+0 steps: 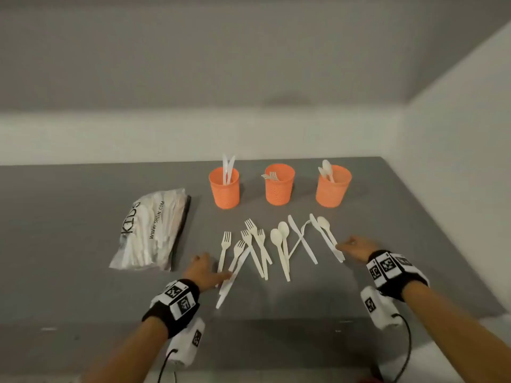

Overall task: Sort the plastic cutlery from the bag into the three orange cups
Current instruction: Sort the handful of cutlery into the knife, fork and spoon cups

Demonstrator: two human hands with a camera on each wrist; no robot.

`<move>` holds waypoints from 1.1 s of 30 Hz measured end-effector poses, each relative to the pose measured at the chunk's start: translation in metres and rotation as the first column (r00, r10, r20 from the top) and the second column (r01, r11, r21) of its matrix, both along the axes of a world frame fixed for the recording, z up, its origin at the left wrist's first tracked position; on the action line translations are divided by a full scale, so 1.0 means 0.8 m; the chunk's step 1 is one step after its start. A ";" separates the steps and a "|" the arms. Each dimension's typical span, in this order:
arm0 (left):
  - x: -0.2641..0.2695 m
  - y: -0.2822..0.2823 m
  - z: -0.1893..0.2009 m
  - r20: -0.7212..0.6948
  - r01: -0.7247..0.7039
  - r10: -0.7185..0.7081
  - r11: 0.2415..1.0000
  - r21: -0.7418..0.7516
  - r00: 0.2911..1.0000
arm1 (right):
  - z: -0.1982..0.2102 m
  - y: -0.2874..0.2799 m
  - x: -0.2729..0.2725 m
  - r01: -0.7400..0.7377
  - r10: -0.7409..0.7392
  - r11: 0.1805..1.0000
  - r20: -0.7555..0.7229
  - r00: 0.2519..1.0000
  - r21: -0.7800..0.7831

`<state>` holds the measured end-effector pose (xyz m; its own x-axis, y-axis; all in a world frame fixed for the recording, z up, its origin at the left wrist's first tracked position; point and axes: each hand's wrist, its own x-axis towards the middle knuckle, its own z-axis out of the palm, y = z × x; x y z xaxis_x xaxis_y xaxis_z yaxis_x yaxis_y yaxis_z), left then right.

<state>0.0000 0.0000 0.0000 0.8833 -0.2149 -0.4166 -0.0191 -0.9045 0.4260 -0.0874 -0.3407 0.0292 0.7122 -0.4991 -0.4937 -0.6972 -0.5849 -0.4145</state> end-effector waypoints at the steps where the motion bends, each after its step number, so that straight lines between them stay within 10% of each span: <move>1: 0.000 -0.008 -0.003 -0.002 -0.013 0.013 1.000 0.017 1.000 | 0.000 0.003 0.005 0.003 -0.003 1.000 -0.018 1.000 -0.006; 16: 0.041 -0.081 -0.029 -0.018 -0.213 0.215 0.973 0.083 0.976 | -0.035 -0.025 0.089 -0.058 0.066 0.995 -0.084 0.994 0.086; 24: 0.033 -0.168 -0.026 -0.110 -0.078 0.082 0.996 0.046 0.991 | -0.050 0.004 0.136 -0.288 0.294 0.956 -0.213 0.932 0.058; 29: 0.028 -0.209 -0.021 -0.235 -0.017 -0.002 0.997 -0.081 0.972 | -0.069 0.034 0.146 -0.337 0.340 0.940 -0.173 0.924 0.049; 33: 0.036 -0.213 -0.016 -0.418 -0.229 0.093 0.929 -0.289 0.904 | -0.073 0.053 0.143 -0.362 0.347 0.927 -0.145 0.927 -0.099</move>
